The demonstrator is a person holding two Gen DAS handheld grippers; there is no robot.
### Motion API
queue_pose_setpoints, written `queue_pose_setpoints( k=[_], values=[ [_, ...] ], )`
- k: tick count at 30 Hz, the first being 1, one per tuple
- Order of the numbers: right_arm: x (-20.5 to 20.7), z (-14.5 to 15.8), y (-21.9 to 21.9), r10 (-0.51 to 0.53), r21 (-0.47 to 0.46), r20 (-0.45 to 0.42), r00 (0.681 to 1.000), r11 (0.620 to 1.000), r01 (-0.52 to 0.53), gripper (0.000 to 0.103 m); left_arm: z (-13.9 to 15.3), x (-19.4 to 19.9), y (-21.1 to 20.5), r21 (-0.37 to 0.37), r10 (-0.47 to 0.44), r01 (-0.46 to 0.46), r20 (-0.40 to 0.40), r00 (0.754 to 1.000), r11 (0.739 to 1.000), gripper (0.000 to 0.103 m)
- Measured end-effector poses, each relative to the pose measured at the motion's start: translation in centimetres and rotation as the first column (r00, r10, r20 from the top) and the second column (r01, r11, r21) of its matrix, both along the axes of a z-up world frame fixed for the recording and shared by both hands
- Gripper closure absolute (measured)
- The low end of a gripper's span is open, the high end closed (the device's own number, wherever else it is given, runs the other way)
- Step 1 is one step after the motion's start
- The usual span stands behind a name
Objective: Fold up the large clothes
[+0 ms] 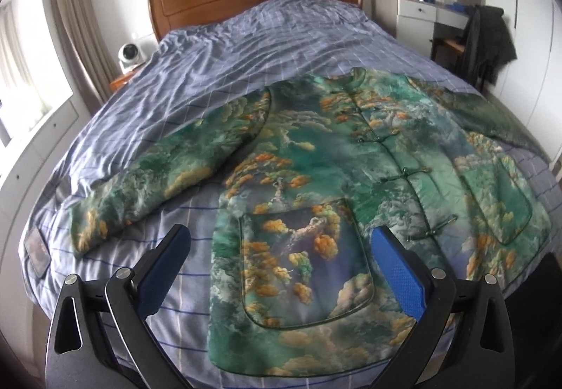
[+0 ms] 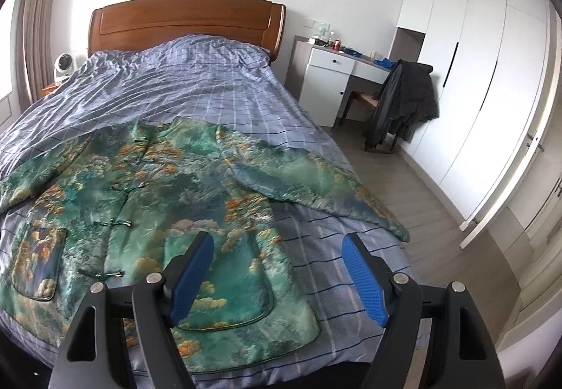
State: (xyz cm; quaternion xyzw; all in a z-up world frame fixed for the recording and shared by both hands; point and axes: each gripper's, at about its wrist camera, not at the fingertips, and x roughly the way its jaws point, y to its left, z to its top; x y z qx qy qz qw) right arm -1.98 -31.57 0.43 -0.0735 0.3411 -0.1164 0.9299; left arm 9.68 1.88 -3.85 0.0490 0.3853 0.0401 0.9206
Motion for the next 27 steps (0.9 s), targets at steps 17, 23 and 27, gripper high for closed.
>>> queue_pose_setpoints(
  k=[17,23,27],
  values=[
    [1.7,-0.7,-1.1,-0.033,-0.096,-0.033,0.999,0.995,0.03,0.026,-0.3,0.6,0.5,-0.006,0.034,-0.035,-0.036,0.999,0.999,0.001],
    [2.0,-0.6,-1.5,-0.03,-0.097,-0.038,0.999,0.995,0.026,0.026,-0.2,0.8,-0.5,0.03,0.019,-0.018,-0.035,0.999,0.999,0.001],
    [2.4,-0.6,-1.6,-0.022,-0.123,-0.038,0.999,0.992,0.017,0.026,-0.1,0.9,-1.4,0.056,0.0,0.001,-0.033,0.999,0.998,0.001]
  ],
)
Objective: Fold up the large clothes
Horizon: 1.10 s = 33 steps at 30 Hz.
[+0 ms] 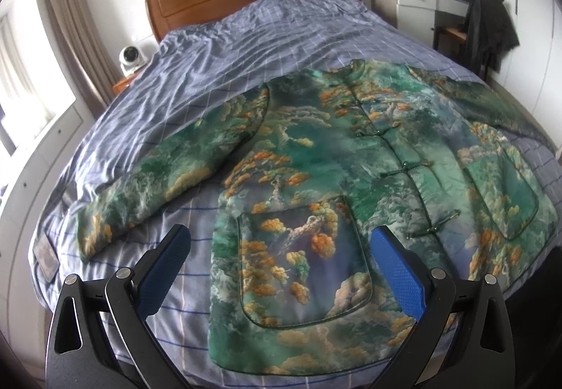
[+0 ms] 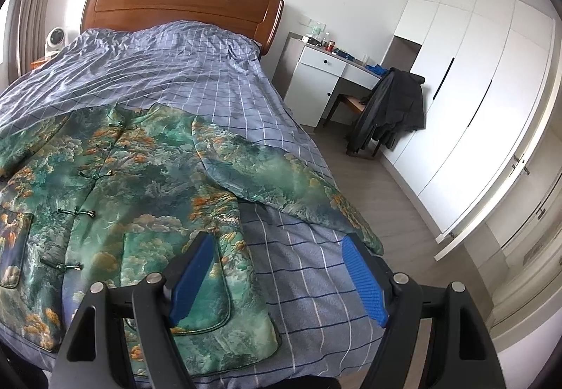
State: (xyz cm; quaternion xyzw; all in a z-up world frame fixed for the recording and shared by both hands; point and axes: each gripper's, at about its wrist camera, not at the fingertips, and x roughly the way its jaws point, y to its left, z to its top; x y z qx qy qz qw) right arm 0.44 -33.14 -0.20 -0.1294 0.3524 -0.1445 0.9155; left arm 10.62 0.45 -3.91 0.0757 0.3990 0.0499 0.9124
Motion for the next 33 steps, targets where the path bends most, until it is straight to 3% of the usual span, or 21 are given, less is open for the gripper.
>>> queue_pose_setpoints(
  k=[15,18,20,24,26,28,30,32,33],
  values=[
    [1.7,-1.7,-2.1,-0.02,-0.046,-0.046,0.999,0.999,0.017,0.026,-1.0,0.9,-1.2,0.04,-0.013,0.014,-0.031,0.999,0.999,0.001],
    [2.4,-3.1,-4.0,0.006,0.017,-0.067,0.998,1.0,-0.005,0.026,-1.2,1.1,-1.2,0.047,-0.006,0.008,-0.039,0.999,0.999,0.001],
    [3.0,-4.6,-6.9,-0.034,0.1,-0.113,0.993,0.994,0.046,0.026,-1.1,1.2,-1.2,0.055,-0.002,0.005,-0.042,0.999,0.998,0.001],
    [3.1,-5.7,-9.7,-0.089,0.051,-0.113,0.99,0.994,0.095,0.026,-0.6,1.5,-1.6,0.056,-0.007,0.009,-0.028,1.0,0.998,0.001],
    [3.8,-6.2,-11.9,-0.086,0.133,-0.121,0.989,0.986,0.102,0.026,-0.6,1.5,-1.9,0.055,-0.013,0.014,-0.029,0.999,0.998,0.001],
    [4.7,-6.7,-15.3,-0.104,0.309,-0.123,0.987,0.941,0.138,0.026,-0.9,1.5,-2.2,0.071,-0.018,0.021,-0.036,0.999,0.997,0.001],
    [5.4,-7.5,-19.5,-0.147,0.496,-0.095,0.985,0.851,0.174,0.026,-1.2,1.4,-2.2,0.087,-0.016,0.02,-0.044,0.999,0.996,0.001],
    [6.5,-9.8,-24.3,-0.228,0.691,-0.114,0.967,0.681,0.242,0.026,-1.5,1.4,-2.0,0.095,-0.007,0.012,-0.05,0.999,0.995,0.001],
    [6.9,-10.7,-25.5,-0.246,0.741,-0.127,0.961,0.62,0.257,0.026,-1.6,1.4,-1.8,0.093,-0.001,0.006,-0.055,0.998,0.996,0.001]
  ],
)
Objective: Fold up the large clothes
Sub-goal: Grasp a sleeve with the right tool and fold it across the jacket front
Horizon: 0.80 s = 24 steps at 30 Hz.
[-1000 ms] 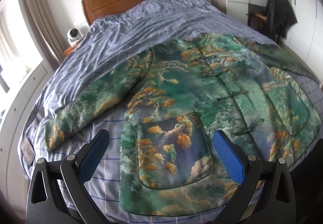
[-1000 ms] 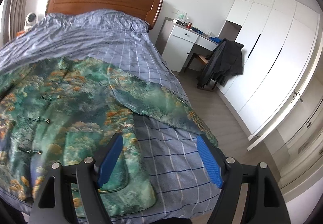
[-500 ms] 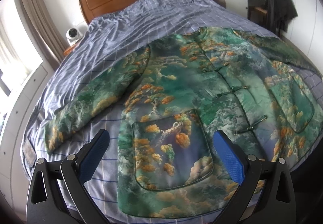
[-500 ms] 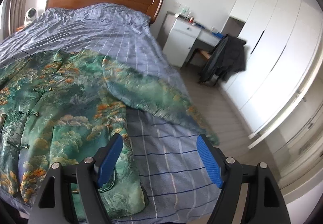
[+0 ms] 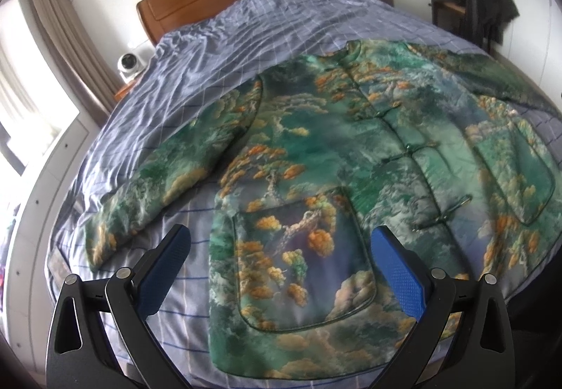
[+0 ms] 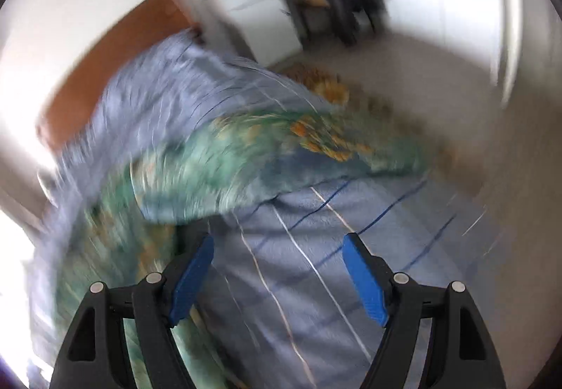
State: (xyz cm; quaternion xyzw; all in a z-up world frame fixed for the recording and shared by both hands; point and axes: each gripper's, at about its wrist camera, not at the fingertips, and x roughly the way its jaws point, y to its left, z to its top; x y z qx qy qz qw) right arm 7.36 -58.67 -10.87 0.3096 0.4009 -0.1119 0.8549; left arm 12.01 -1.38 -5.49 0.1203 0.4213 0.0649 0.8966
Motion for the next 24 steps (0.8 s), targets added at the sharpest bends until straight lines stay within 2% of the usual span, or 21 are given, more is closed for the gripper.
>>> queue_pose_setpoints(
  k=[1,3,6,9,11,12,14,15,16,18,19,21,22,24],
  values=[
    [0.6,-1.7,-2.0,-0.051,0.116,0.008,0.999,0.992,0.049,0.026,-0.1,0.0,0.2,-0.004,0.008,-0.008,-0.005,1.0,1.0,0.001],
    [1.8,-3.9,-4.0,-0.107,0.257,0.034,0.994,0.962,0.095,0.026,-0.2,0.1,0.6,-0.01,0.021,-0.021,-0.014,1.0,1.0,0.001],
    [3.4,-6.6,-6.2,-0.225,0.396,0.04,0.973,0.898,0.192,0.026,-0.3,0.1,1.1,-0.005,0.04,-0.041,-0.022,0.999,0.999,0.001],
    [4.5,-8.5,-7.5,-0.325,0.453,0.029,0.945,0.847,0.278,0.026,-0.6,0.1,1.6,0.002,0.055,-0.055,-0.029,0.998,0.998,0.001],
    [5.0,-9.7,-8.2,-0.408,0.488,0.021,0.913,0.801,0.347,0.026,-0.9,0.2,1.9,0.006,0.069,-0.069,-0.043,0.997,0.998,0.001],
    [5.3,-10.1,-8.6,-0.453,0.497,0.018,0.891,0.778,0.385,0.03,-1.0,0.2,2.1,0.005,0.075,-0.074,-0.048,0.996,0.997,0.001],
    [6.3,-10.0,-9.1,-0.483,0.457,0.023,0.875,0.784,0.42,0.043,-1.1,0.1,2.4,0.004,0.084,-0.084,-0.054,0.995,0.996,0.001],
    [6.5,-9.7,-9.2,-0.48,0.428,0.02,0.877,0.797,0.427,0.066,-1.2,0.0,2.5,0.004,0.089,-0.088,-0.056,0.995,0.996,0.001],
    [7.2,-8.9,-9.0,-0.468,0.351,0.018,0.883,0.83,0.433,0.086,-1.4,-0.1,2.7,0.003,0.095,-0.095,-0.057,0.994,0.996,0.001],
    [8.0,-6.8,-8.0,-0.419,0.257,0.069,0.905,0.884,0.39,0.09,-1.7,-0.2,3.0,-0.002,0.101,-0.102,-0.063,0.993,0.995,0.001],
    [8.6,-4.4,-6.3,-0.34,0.171,0.144,0.929,0.933,0.316,0.09,-2.0,-0.1,3.1,-0.007,0.105,-0.105,-0.072,0.992,0.994,0.001],
    [9.7,-0.3,-2.6,-0.164,0.005,0.236,0.958,0.986,0.167,0.091,-2.7,0.2,3.1,-0.011,0.109,-0.11,-0.092,0.99,0.994,0.001],
    [9.9,1.3,-0.8,-0.084,-0.063,0.262,0.961,0.993,0.104,0.091,-2.9,0.3,3.0,-0.009,0.109,-0.111,-0.098,0.989,0.994,0.001],
    [10.0,5.1,5.0,0.126,-0.236,0.307,0.943,0.97,-0.053,0.091,-3.0,0.4,2.8,-0.012,0.106,-0.108,-0.099,0.989,0.994,0.001]
  ],
)
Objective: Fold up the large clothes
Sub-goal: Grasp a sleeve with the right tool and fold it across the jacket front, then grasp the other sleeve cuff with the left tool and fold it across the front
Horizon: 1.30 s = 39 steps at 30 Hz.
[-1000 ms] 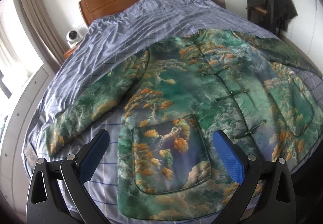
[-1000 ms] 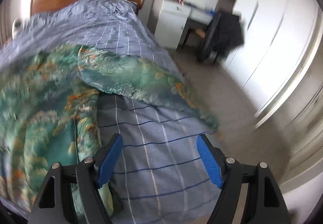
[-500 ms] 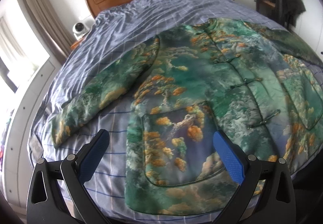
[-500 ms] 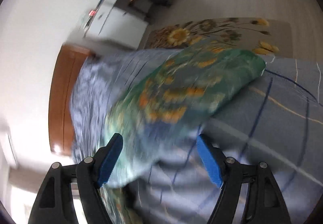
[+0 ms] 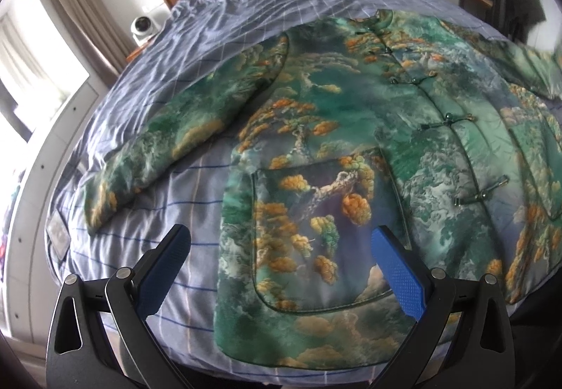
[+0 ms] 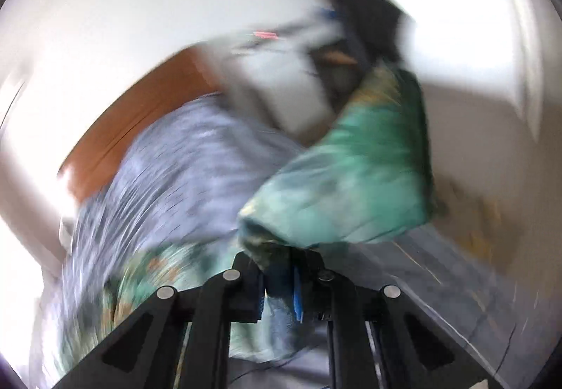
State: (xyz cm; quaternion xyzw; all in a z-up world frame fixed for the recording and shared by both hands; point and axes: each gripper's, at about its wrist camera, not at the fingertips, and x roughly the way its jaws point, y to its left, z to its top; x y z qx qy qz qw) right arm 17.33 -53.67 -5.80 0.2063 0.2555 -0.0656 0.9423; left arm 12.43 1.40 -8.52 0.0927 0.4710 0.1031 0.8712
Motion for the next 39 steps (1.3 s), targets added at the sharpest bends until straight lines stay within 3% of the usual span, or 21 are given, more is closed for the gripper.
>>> queue_pose_setpoints(
  k=[1,3,5,8,10,13,17,19,22,25,27,29,30,33,34,36,39],
  values=[
    [0.1,1.2,2.1,0.067,-0.062,0.014,0.998,0.996,-0.065,0.091,0.1,-0.1,-0.2,-0.005,-0.005,0.005,0.005,1.0,1.0,0.001],
    [-0.2,3.2,8.4,0.237,-0.211,0.02,0.971,0.951,-0.228,0.091,0.3,-0.3,-0.6,-0.011,-0.016,0.017,0.016,1.0,1.0,0.001],
    [-0.4,3.6,13.9,0.383,-0.3,-0.014,0.923,0.879,-0.37,0.092,0.5,-0.7,-0.7,-0.005,-0.022,0.022,0.024,0.999,1.0,0.001],
    [-0.7,2.0,21.3,0.528,-0.414,-0.128,0.839,0.741,-0.529,0.092,0.7,-1.0,-0.3,0.0,-0.016,0.016,0.031,0.999,1.0,0.001],
    [-1.2,-0.4,25.4,0.575,-0.47,-0.223,0.787,0.644,-0.603,0.092,0.8,-1.2,0.3,-0.007,0.0,0.0,0.034,0.999,1.0,0.001],
    [-1.7,-4.5,29.0,0.588,-0.482,-0.342,0.733,0.56,-0.674,0.092,0.5,-1.3,1.4,-0.028,0.025,-0.024,0.028,0.999,0.999,0.001],
    [-3.7,-8.5,31.1,0.543,-0.542,-0.454,0.706,0.461,-0.703,0.085,0.0,-0.9,2.5,-0.105,0.028,-0.027,0.011,1.0,0.994,0.001],
    [-4.3,-8.9,31.5,0.533,-0.559,-0.486,0.692,0.419,-0.715,0.061,-0.1,-0.4,2.6,-0.146,0.014,-0.012,0.006,1.0,0.989,0.001],
    [-6.6,-8.5,31.1,0.539,-0.589,-0.482,0.69,0.383,-0.711,0.054,0.3,1.2,2.0,-0.229,-0.035,0.035,0.006,0.999,0.973,0.001],
    [-8.5,-7.3,28.6,0.555,-0.566,-0.476,0.682,0.401,-0.72,0.048,1.3,3.5,0.3,-0.347,-0.131,0.126,0.009,0.991,0.929,0.001],
    [-10.0,-6.9,27.5,0.563,-0.547,-0.458,0.688,0.431,-0.717,0.042,2.0,5.2,-1.5,-0.44,-0.215,0.198,0.011,0.976,0.876,0.001],
    [-11.3,-5.9,26.2,0.564,-0.528,-0.421,0.71,0.485,-0.697,0.042,2.0,7.6,-4.2,-0.526,-0.319,0.273,0.004,0.948,0.806,0.001],
    [-11.9,-5.4,25.8,0.561,-0.514,-0.404,0.723,0.515,-0.687,0.042,1.8,8.6,-5.7,-0.54,-0.348,0.291,-0.003,0.938,0.79,0.001],
    [-14.0,-4.4,23.8,0.54,-0.456,-0.347,0.767,0.617,-0.641,0.042,0.1,11.5,-9.0,-0.553,-0.393,0.3,-0.054,0.918,0.777,0.005],
    [-14.5,-4.1,23.4,0.535,-0.44,-0.332,0.777,0.64,-0.63,0.042,-1.0,12.9,-10.2,-0.573,-0.408,0.288,-0.089,0.909,0.767,0.012],
    [-15.5,-3.8,23.0,0.527,-0.416,-0.309,0.792,0.673,-0.611,0.042,-3.0,14.8,-12.0,-0.6,-0.418,0.249,-0.159,0.894,0.761,0.022],
    [-16.4,-3.9,22.7,0.524,-0.381,-0.284,0.803,0.707,-0.596,0.042,-4.7,16.1,-13.5,-0.598,-0.406,0.214,-0.206,0.89,0.773,0.028]
  ],
)
